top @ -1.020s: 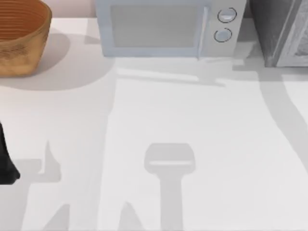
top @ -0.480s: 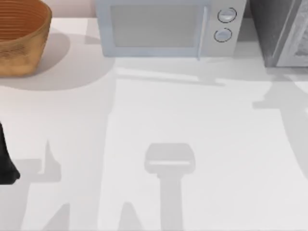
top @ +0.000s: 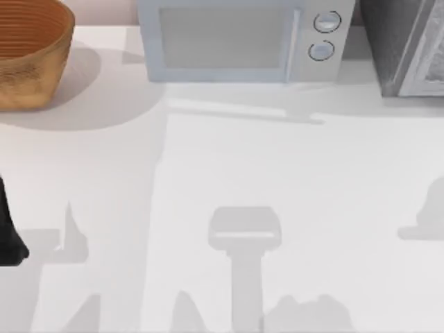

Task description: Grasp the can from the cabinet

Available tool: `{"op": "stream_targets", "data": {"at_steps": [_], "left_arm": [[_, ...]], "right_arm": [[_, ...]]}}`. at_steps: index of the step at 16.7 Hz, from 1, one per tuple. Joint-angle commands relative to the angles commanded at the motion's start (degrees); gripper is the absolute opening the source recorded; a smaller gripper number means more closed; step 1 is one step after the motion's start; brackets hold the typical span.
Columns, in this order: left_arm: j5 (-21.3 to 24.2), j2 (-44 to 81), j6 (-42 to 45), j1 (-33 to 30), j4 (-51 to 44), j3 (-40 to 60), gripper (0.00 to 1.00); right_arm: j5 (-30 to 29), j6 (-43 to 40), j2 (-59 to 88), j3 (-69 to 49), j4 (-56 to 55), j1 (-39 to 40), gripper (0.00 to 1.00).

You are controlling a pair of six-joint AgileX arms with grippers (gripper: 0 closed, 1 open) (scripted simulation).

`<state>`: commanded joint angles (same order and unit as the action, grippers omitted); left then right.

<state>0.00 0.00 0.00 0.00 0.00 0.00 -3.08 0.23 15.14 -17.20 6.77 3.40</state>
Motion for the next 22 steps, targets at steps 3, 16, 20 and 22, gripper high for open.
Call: {"op": "stream_targets", "data": {"at_steps": [3, 16, 20, 22], "left_arm": [[0.0, 0.0, 0.0, 0.0, 0.0, 0.0, 1.0], [0.0, 0.0, 0.0, 0.0, 0.0, 0.0, 1.0], [0.0, 0.0, 0.0, 0.0, 0.0, 0.0, 1.0], [0.0, 0.0, 0.0, 0.0, 0.0, 0.0, 1.0]], "right_arm": [[1.86, -0.14, -9.29, 11.02, -4.12, -2.07, 0.0], [8.62, -0.31, -8.89, 15.38, -12.33, -7.04, 0.0], [22.22, -0.73, 6.62, 11.65, -25.46, -15.32, 0.0], [31.04, -0.99, 17.31, 9.4, -33.86, -20.49, 0.0]]}}
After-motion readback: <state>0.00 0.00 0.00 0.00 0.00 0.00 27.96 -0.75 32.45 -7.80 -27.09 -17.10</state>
